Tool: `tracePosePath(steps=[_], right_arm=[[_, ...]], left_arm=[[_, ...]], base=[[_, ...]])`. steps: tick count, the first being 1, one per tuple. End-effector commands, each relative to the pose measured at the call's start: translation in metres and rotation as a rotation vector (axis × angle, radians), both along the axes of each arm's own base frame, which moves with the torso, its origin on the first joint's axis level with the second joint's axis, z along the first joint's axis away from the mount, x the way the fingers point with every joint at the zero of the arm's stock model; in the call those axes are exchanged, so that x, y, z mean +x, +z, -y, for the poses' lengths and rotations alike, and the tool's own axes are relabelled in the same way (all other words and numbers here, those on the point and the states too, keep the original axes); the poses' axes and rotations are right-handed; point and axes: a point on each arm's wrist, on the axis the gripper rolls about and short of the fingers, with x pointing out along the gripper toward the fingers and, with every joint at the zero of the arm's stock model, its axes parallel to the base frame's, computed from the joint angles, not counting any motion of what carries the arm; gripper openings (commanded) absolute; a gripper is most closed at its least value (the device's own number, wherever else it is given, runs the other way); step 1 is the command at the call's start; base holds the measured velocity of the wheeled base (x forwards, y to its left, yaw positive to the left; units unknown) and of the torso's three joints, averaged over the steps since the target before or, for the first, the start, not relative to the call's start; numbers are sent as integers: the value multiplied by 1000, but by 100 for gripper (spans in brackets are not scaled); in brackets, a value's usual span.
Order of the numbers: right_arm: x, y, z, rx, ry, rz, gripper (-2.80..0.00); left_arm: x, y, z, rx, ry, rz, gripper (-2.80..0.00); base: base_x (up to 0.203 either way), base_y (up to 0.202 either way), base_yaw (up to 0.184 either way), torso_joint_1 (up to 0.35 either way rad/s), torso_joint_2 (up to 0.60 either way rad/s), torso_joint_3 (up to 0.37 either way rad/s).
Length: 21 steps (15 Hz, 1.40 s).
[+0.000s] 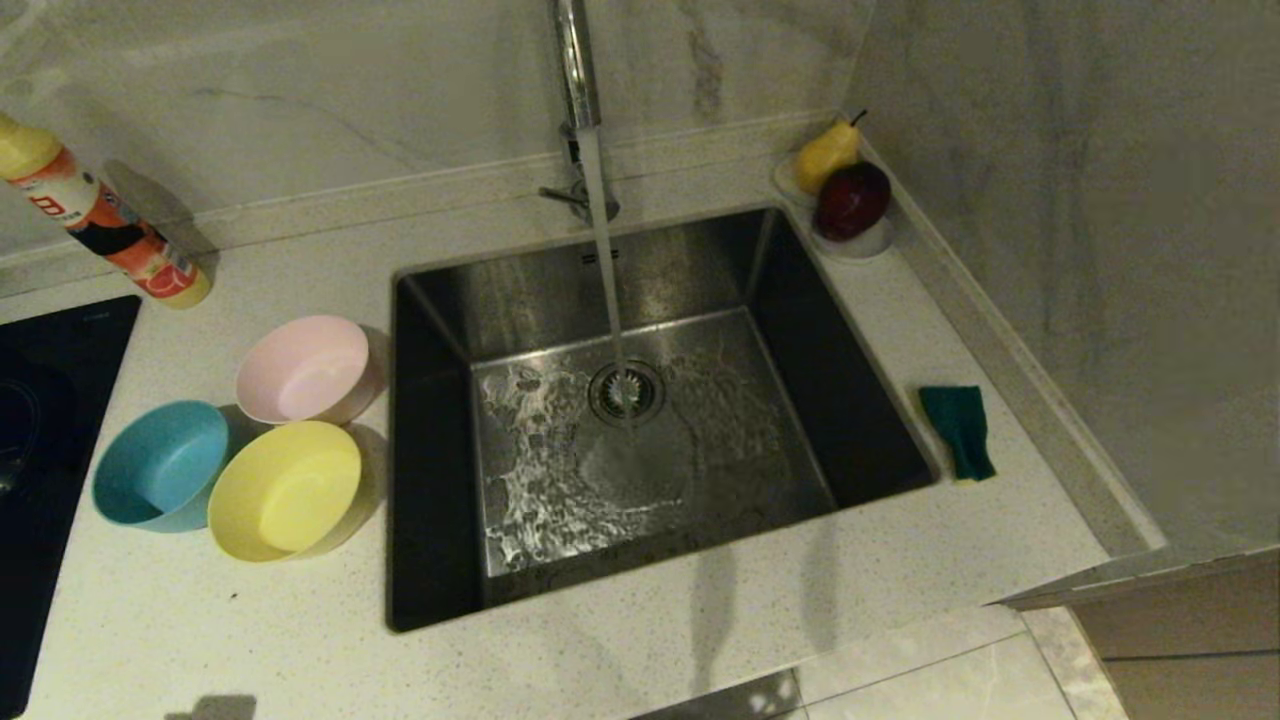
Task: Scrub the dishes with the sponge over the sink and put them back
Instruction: Pick up a bowl and the sponge
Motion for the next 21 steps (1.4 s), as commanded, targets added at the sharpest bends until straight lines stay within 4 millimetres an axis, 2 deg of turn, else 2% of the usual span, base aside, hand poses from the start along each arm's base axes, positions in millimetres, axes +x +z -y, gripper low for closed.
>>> tracePosePath(steps=[1,10,13,17,21], right_arm=[[0,0,0,0,-1,-1,-280],[0,0,0,-3,1,0,-280],[0,-1,0,-79,10,-5,-280],[0,0,0,-17,-1,-1,-280],[0,0,0,-77,4,-2,-280]], left_arm=[[1,-3,0,-1,1,-12,-280],[1,-3,0,-5,6,-10,-280],[1,-3,0,-5,6,-10,-280],[1,-3,0,-7,6,-10,-280],[1,-3,0,-5,6,-10,-280]], base=[[0,0,0,0,0,0],[0,0,0,0,0,0],[0,0,0,0,0,0],[0,0,0,0,0,0],[0,0,0,0,0,0]])
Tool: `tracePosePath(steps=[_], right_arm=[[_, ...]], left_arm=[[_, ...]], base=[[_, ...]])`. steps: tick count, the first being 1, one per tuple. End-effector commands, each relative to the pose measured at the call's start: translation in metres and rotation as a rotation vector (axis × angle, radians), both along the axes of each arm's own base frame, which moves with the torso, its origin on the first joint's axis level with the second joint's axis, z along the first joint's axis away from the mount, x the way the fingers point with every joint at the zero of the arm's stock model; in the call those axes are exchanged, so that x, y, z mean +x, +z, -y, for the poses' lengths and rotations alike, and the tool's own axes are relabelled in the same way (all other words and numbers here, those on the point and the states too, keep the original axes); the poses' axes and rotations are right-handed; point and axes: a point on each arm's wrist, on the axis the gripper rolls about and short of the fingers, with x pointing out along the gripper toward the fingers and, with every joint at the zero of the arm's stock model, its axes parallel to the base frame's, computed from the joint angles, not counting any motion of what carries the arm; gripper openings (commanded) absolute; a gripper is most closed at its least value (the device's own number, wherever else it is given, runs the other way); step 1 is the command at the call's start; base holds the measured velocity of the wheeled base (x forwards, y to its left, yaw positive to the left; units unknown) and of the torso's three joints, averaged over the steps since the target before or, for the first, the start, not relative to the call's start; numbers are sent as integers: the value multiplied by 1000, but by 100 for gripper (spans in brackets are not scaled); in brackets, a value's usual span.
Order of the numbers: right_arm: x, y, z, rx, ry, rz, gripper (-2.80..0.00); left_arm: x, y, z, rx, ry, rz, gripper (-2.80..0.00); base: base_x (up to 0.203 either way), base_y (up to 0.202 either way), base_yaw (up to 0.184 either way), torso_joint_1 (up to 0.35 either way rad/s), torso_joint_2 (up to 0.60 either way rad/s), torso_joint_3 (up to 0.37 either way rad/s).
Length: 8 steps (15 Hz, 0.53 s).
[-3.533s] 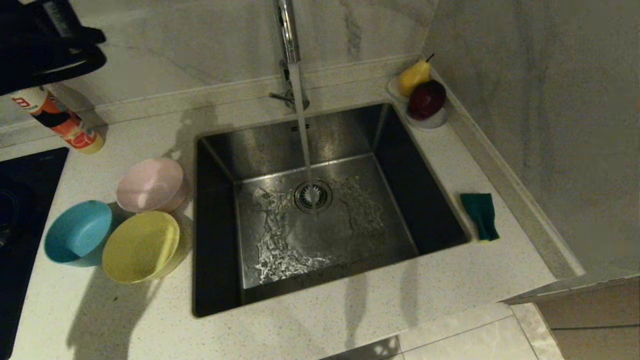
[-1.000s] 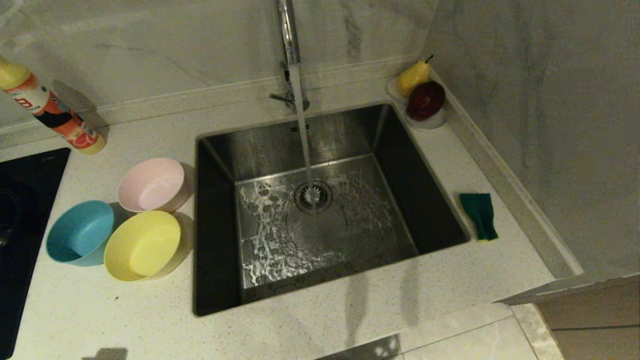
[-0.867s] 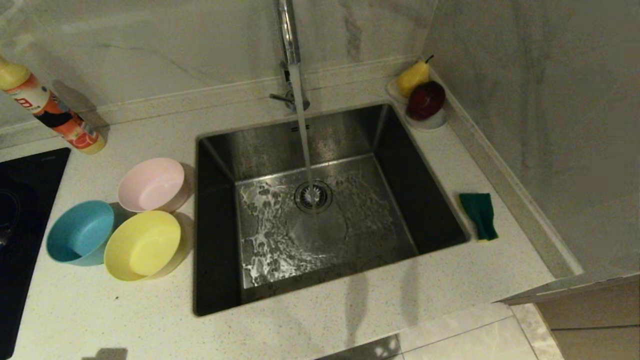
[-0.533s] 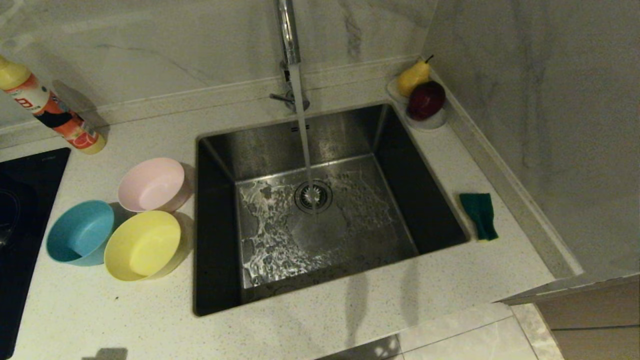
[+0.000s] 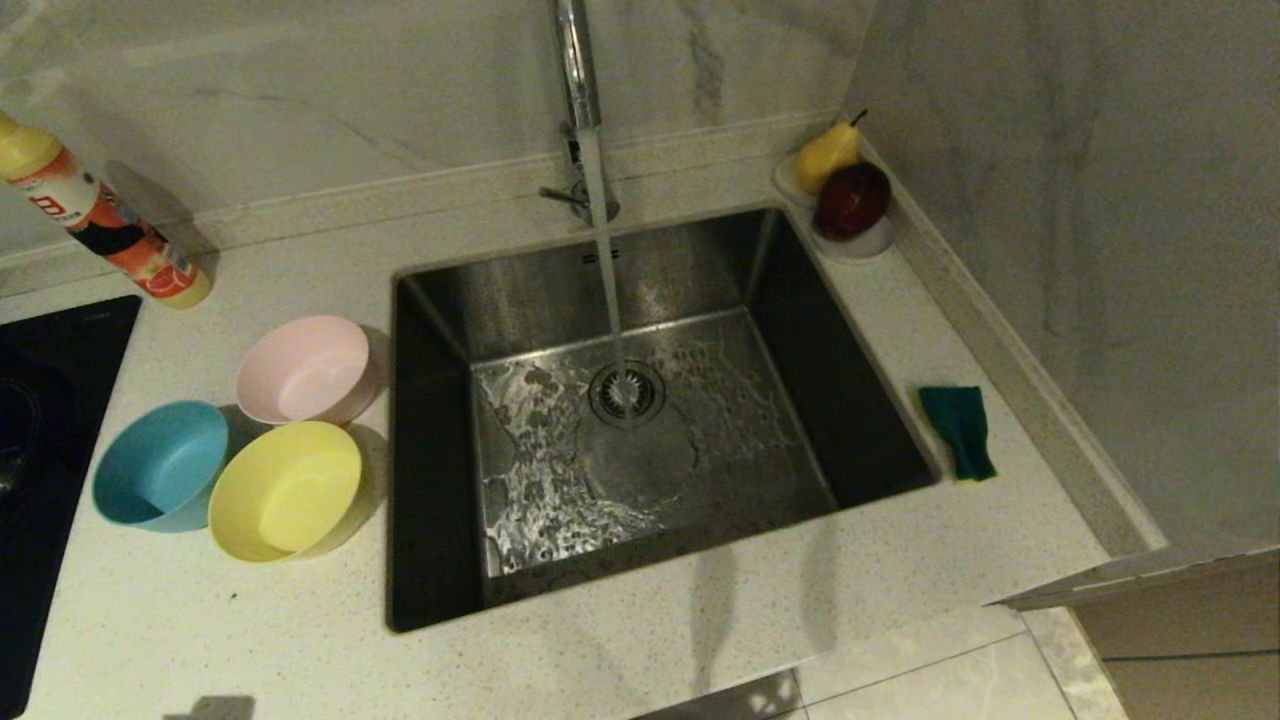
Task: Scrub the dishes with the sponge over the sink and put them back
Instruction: Pick up a bowl and the sponge
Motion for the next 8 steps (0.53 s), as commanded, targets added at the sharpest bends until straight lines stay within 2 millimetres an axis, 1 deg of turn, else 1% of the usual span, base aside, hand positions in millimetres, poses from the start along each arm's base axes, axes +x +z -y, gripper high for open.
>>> tracePosePath(steps=[1,2,6,7,8], right_arm=[[-1,3,0,-15,0,12,-280],[-5,17,0,-15,0,46,-280],[-31,90,-1,-2,53,136,-280],[-32,107,-2,-4,80,128,-280],[-27,120,-2,-4,100,98,-280]], left_arm=[[0,0,0,-1,0,-6,-280],[0,0,0,0,0,-6,-280],[0,0,0,-1,0,-6,-280],[0,0,0,-1,0,-6,-280],[0,0,0,0,0,-6,-280]], base=[[0,0,0,0,0,0],[0,0,0,0,0,0],[0,0,0,0,0,0],[0,0,0,0,0,0],[0,0,0,0,0,0]])
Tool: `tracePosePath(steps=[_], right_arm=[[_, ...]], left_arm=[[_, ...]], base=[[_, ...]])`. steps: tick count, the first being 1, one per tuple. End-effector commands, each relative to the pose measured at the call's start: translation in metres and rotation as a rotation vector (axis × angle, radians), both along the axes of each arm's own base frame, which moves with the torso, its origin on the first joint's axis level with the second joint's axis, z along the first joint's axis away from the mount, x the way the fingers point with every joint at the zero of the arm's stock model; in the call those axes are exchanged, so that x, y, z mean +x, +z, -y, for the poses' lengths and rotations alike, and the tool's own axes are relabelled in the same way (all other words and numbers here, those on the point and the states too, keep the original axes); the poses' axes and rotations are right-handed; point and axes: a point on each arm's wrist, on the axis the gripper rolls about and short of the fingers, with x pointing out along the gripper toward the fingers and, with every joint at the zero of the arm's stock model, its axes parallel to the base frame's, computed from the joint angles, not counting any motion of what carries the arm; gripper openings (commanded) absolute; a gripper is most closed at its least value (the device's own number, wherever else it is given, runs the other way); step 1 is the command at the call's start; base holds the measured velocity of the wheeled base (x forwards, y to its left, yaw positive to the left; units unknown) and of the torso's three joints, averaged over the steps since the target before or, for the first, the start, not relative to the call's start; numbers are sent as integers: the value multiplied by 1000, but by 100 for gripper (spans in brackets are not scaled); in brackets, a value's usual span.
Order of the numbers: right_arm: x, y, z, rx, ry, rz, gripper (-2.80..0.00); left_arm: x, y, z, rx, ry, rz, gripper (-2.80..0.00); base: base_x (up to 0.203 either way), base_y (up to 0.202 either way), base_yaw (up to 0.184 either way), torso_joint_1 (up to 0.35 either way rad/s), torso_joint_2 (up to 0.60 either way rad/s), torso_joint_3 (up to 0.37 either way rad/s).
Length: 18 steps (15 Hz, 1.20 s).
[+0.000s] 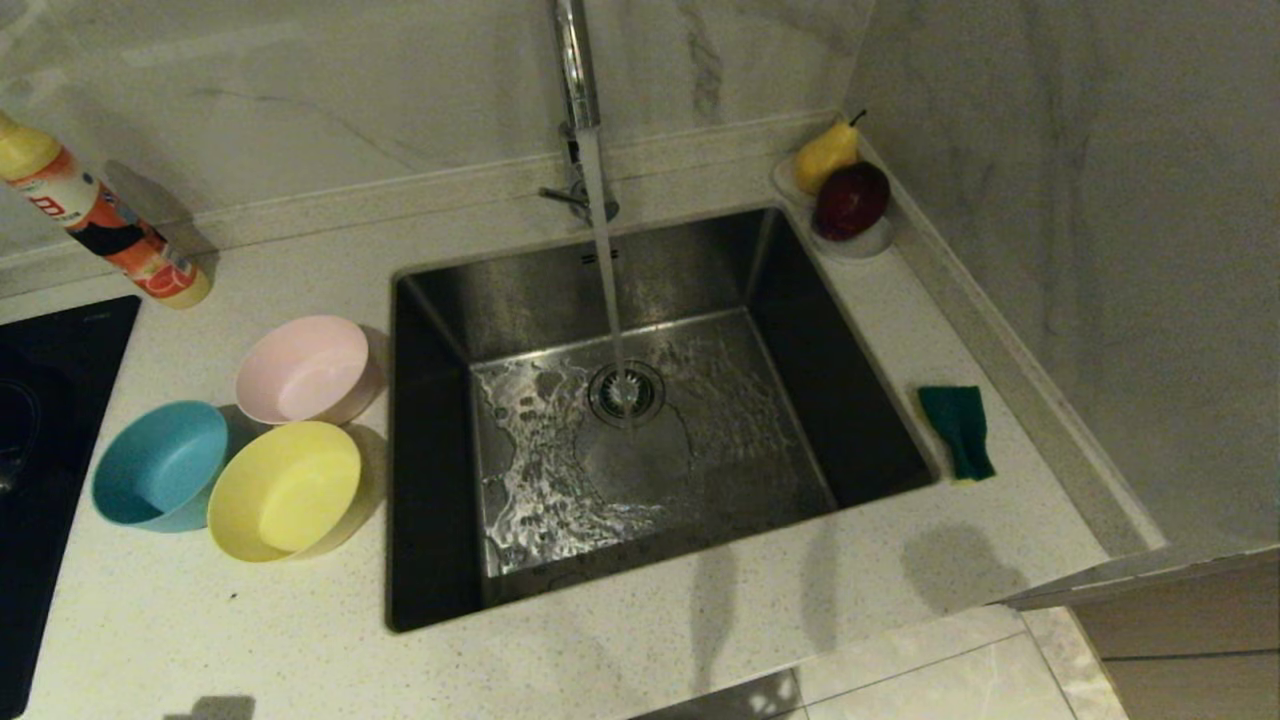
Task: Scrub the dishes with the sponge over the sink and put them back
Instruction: Pick up a bowl and the sponge
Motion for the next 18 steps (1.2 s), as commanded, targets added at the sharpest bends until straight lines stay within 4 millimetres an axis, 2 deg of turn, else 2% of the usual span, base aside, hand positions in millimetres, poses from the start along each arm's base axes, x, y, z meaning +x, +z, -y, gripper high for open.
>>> tracePosePath(steps=[1,4,8,12,18], right_arm=[[13,39,-1,-4,31,-57,-280],[37,70,-2,-18,68,-139,-280],[83,89,-3,-59,141,-298,-280],[136,91,-5,-67,166,-426,-280],[183,75,-23,-96,216,-568,-280]], left_arm=[[0,0,0,-1,0,-5,-280],[0,0,0,-1,0,-5,-280],[0,0,0,-1,0,-5,-280],[0,0,0,-1,0,-5,-280],[0,0,0,0,0,-5,-280]], base=[[0,0,0,0,0,0],[0,0,0,0,0,0],[0,0,0,0,0,0],[0,0,0,0,0,0],[0,0,0,0,0,0]])
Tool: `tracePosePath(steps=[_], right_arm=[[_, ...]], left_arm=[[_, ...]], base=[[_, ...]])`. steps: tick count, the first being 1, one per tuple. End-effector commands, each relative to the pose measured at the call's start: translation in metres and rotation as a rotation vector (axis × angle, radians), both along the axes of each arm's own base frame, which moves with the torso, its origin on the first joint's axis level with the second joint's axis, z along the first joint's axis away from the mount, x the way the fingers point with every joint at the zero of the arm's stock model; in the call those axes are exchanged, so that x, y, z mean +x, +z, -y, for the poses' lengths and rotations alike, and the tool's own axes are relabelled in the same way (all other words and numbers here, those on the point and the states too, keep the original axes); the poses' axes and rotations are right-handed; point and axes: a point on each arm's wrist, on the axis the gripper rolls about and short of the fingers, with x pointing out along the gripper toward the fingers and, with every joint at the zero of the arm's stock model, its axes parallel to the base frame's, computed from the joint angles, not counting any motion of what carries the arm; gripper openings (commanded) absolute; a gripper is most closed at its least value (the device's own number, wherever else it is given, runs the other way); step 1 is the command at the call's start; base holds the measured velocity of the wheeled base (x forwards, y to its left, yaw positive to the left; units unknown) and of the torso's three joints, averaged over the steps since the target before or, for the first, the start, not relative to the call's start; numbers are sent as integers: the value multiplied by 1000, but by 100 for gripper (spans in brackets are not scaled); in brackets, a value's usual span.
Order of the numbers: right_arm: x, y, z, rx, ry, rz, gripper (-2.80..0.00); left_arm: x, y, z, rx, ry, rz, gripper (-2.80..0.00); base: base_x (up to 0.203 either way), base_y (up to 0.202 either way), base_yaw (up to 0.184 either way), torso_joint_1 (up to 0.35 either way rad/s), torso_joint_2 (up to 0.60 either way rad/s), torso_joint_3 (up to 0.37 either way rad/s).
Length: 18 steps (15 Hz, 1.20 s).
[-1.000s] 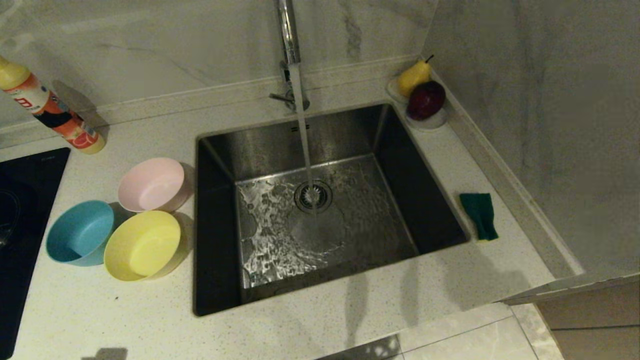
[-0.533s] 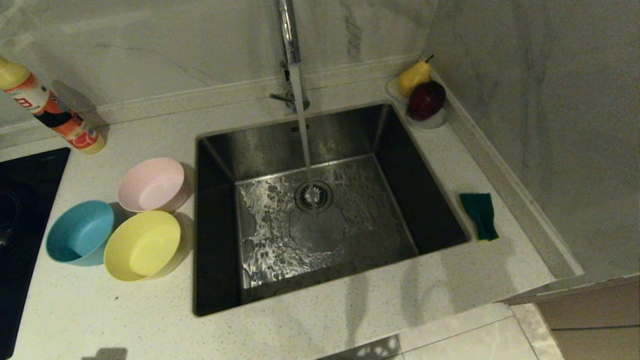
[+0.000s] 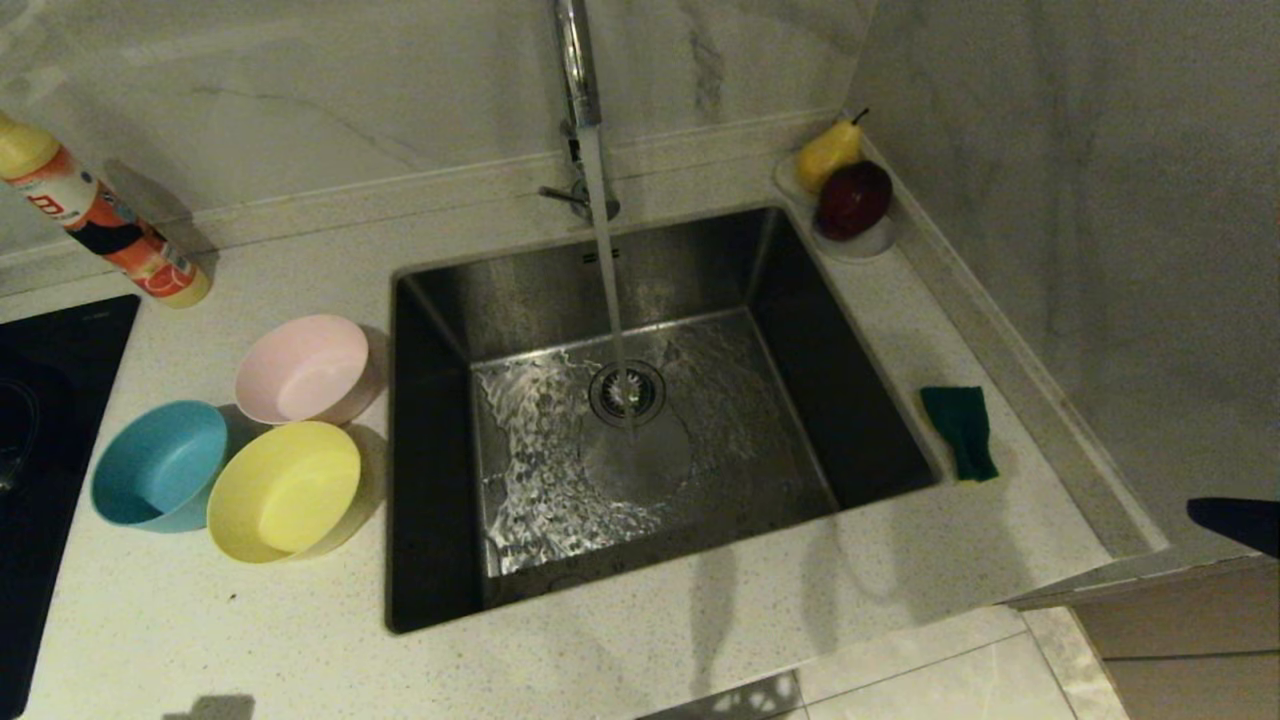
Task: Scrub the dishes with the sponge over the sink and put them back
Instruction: Pick up a bowl and the sponge
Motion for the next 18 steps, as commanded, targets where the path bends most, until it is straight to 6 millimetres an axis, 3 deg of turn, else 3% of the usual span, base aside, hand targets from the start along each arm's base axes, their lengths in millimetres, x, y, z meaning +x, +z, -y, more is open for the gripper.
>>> tracePosePath(steps=[1,2,9,18], right_arm=[[24,-12,-9,-10,23,-83,-280],[31,-14,-10,-10,25,-101,0],[85,-48,-22,-11,-41,-196,0],[121,-69,-29,-55,-107,-177,0]], left_arm=[[0,0,0,-1,0,-5,-280],[0,0,0,-1,0,-5,-280],[0,0,0,-1,0,-5,-280],[0,0,0,-1,0,-5,-280]], base=[[0,0,0,0,0,0],[0,0,0,0,0,0],[0,0,0,0,0,0],[0,0,0,0,0,0]])
